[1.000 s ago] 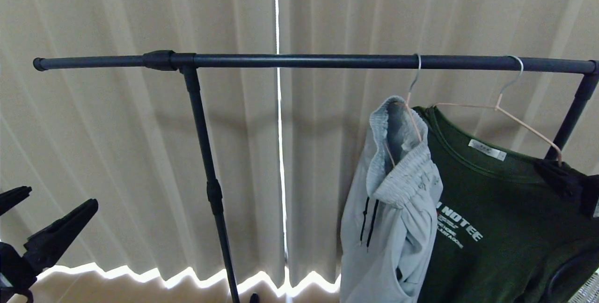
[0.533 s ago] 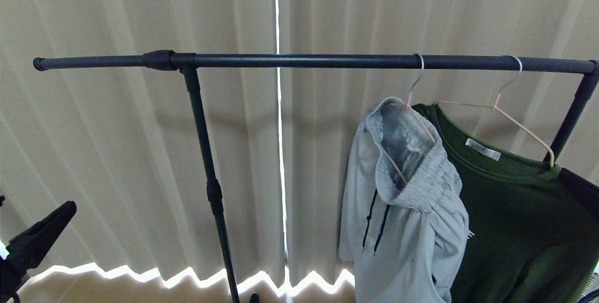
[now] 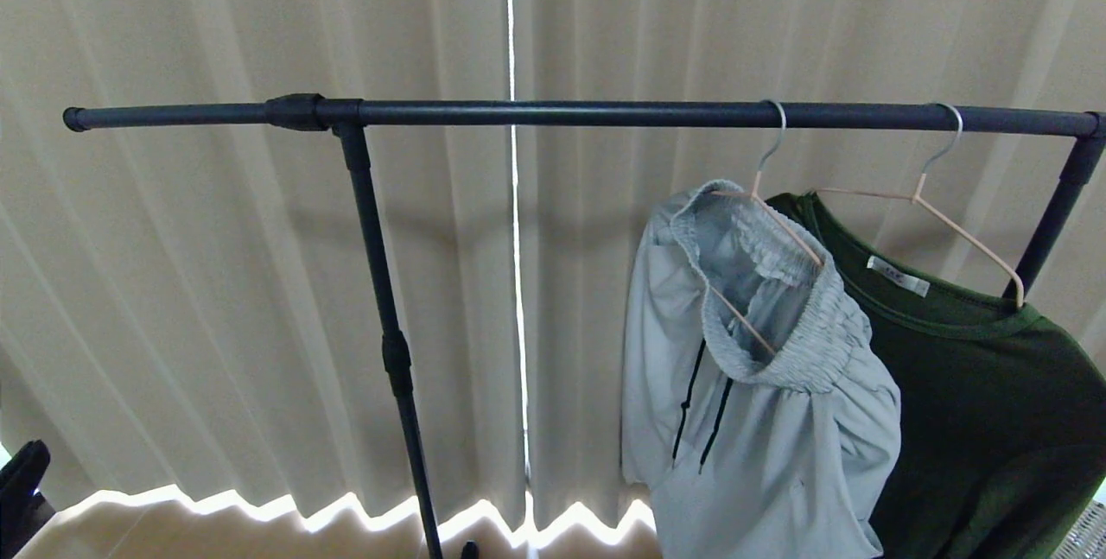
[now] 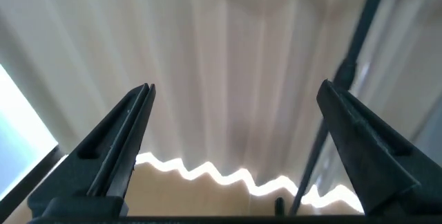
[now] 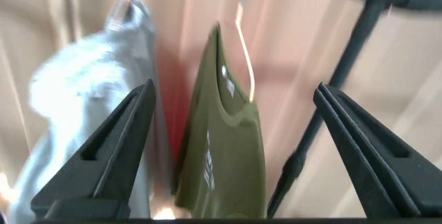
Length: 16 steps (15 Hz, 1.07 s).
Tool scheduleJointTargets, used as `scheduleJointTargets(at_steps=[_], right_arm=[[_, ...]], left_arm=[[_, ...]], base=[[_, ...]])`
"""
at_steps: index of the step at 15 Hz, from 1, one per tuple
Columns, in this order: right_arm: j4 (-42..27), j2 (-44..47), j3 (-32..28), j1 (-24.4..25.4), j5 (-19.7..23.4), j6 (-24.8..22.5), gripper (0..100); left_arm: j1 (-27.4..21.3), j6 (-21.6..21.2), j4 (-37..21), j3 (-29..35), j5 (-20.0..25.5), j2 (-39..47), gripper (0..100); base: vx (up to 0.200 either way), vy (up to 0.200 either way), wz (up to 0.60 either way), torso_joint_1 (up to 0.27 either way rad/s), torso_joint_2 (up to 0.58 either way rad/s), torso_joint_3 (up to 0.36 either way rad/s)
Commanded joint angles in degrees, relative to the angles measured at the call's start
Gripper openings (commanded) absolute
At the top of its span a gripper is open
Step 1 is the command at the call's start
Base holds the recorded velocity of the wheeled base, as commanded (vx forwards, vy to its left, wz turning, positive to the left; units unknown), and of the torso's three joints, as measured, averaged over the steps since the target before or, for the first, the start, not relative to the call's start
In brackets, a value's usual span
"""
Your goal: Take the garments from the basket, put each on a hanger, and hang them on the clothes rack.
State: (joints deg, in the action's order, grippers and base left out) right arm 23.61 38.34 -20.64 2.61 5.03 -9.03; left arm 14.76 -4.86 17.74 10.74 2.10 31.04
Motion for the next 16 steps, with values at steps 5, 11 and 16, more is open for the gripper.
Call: scheduleJointTargets(at_steps=[5,11,16], right_arm=[[-5.42,-8.19,-0.19,0.03,3.75,-1.87,100],[-7.62,-11.71,2.09,-0.06,4.19,-7.58,100],[-13.86,-14.52,3.5,-4.37,3.75,-8.11,100]], left_arm=[[0.35,-0.23,-9.12,-1.16,0.1,-13.2,100],[-1.49,-2.34,-12.73,-10.74,4.67,-25.24,100],[-1.58,0.82,-13.87,-10.74,12.76,-25.32,100]], base=[[0.0,0.0,0.0,0.0,0.0,0.0],[0.0,0.0,0.0,0.0,0.0,0.0],[0.0,0.0,0.0,0.0,0.0,0.0]])
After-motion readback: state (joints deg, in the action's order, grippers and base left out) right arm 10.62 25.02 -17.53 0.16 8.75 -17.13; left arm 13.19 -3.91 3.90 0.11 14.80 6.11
